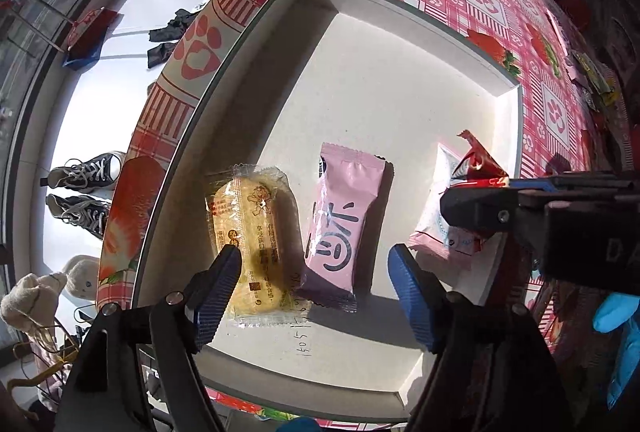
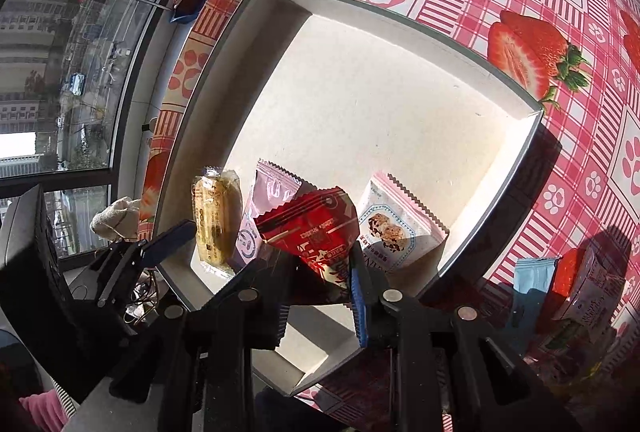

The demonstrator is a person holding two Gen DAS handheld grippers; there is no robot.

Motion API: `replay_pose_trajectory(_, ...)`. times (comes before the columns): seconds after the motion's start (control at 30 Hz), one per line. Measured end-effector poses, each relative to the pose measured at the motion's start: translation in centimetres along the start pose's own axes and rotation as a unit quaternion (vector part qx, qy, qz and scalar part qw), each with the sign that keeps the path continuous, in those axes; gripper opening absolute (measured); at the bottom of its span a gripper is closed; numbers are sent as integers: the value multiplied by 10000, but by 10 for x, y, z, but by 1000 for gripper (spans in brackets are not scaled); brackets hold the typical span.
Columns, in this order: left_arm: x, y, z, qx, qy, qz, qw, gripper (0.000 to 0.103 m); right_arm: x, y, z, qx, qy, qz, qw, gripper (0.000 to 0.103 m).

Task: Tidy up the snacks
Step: 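Lower both held packets into the white tray and open both tools, then grasp a Crispy Cranberry packet with left tool while right tool grasps gold packet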

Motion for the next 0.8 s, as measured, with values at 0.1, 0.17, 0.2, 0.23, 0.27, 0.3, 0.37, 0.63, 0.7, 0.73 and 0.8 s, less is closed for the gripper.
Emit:
replay_pose_trajectory(0.1,4,2,3,48,-102,77,9999,85,5,-1,1,13,121,39,9999,52)
replay_pose_trajectory(0.17,6,2,4,125,-236,75,9996,93,7,-3,5,12,212,-10,9998,73)
replay_pose_trajectory(0.2,7,2,4,160,-266,95,9995,94,7,-3,5,3,250,-35,9997,79)
replay_pose_trajectory(0.23,8,3,4,176,-273,114,9994,94,6,-3,5,2,309,-50,9995,82)
replay_pose_trajectory(0.27,8,3,4,176,-231,109,9995,94,6,-3,3,16,380,-68,9993,94)
replay_pose_trajectory(0.3,8,3,4,169,-159,119,9997,95,4,-4,1,47,434,-120,9990,102)
replay_pose_trajectory(0.37,7,3,5,185,-150,109,9997,95,-6,-5,-11,81,681,-292,9972,102)
replay_pose_trajectory(0.63,-1,4,8,231,-320,99,9992,95,-29,-3,-50,666,963,-544,9916,102)
replay_pose_trajectory(0.7,-6,6,9,237,-332,92,9991,95,-34,5,-67,920,1038,-514,9890,102)
replay_pose_trajectory(0.73,-8,8,8,251,-341,94,9991,95,-37,9,-76,1057,1059,-509,9874,102)
replay_pose_trajectory(0.8,-10,13,0,342,-393,119,9986,95,-44,18,-94,1363,1089,-518,9833,102)
Point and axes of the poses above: each gripper's, at about its wrist camera, not at the fingertips, and x roughly the way its jaws point, z to its left, y to its underside, the point moved 9 cm from there along x, roughly the way its jaws point, and after that the axes turned 1 degree about x, right-handed, at the moved point
